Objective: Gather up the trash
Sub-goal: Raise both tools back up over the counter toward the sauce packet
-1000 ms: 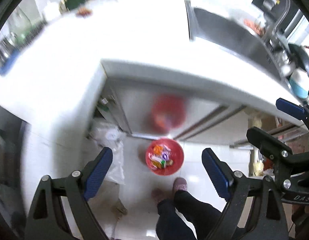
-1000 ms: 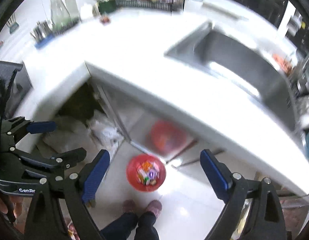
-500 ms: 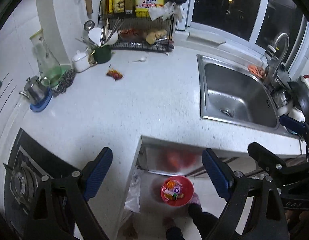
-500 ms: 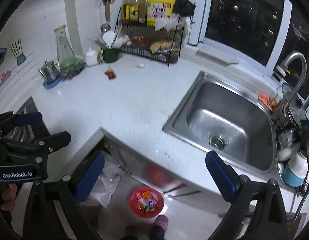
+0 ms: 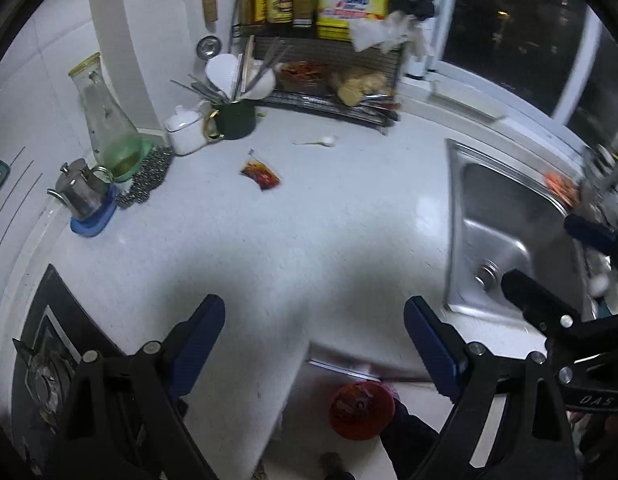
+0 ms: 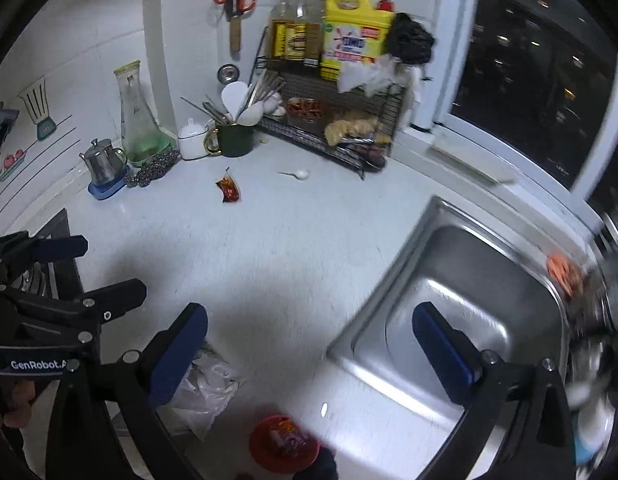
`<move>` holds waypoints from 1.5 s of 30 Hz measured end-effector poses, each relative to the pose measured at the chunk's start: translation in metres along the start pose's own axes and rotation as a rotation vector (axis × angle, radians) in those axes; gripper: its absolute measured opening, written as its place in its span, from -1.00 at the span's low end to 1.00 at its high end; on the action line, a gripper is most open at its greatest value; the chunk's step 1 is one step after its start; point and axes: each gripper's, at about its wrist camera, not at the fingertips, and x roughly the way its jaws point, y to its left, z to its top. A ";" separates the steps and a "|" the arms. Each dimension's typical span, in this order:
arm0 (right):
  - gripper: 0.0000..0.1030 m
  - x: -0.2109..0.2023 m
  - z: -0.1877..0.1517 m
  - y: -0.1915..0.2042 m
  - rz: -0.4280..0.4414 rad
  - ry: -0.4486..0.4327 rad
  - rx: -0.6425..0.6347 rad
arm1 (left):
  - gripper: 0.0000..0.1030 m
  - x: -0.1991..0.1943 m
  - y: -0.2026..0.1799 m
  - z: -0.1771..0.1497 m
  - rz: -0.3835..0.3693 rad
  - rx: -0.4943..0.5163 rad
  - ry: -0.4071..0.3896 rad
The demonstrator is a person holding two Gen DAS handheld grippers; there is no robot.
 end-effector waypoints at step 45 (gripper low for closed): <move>0.85 0.331 0.173 -0.001 0.306 0.272 -0.288 | 0.74 0.294 0.097 0.156 0.206 -0.441 0.312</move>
